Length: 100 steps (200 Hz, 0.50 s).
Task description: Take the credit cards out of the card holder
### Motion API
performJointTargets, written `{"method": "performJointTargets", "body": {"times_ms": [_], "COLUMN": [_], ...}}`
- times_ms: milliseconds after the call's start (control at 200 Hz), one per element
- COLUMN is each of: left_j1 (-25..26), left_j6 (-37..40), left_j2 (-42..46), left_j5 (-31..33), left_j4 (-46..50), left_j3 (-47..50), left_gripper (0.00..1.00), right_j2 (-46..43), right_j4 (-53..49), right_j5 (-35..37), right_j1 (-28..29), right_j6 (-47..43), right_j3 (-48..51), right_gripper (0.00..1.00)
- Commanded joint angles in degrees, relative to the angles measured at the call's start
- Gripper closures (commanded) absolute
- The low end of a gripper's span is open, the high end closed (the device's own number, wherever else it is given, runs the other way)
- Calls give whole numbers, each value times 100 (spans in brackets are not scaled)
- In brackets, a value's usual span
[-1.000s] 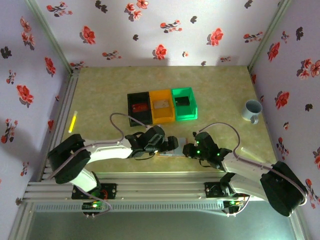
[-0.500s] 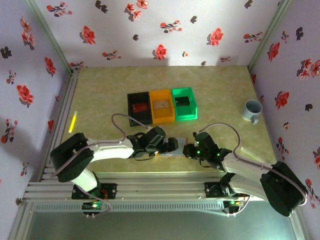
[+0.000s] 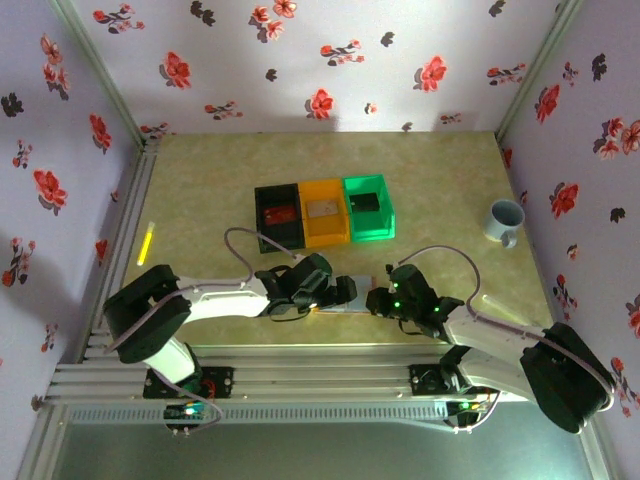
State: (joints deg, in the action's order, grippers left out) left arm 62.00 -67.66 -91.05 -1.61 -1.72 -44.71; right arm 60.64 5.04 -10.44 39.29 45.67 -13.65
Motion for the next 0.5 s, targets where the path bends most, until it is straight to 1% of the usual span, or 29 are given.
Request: {"method": "performJointTargets", "body": {"times_ms": [0, 495], "left_j1": [41, 47], "left_j6": [-105, -153], "left_j2": [-115, -128], "left_j5": [-33, -114], "left_j4": [14, -87], "left_j3": [-82, -208], "left_gripper": [0, 0], "right_j2": [9, 172], "right_j4": [119, 287], "right_j5": [121, 106], "right_j1": [34, 75], "right_j6": [64, 109], "right_j3": [120, 152], "right_gripper": [90, 90]}}
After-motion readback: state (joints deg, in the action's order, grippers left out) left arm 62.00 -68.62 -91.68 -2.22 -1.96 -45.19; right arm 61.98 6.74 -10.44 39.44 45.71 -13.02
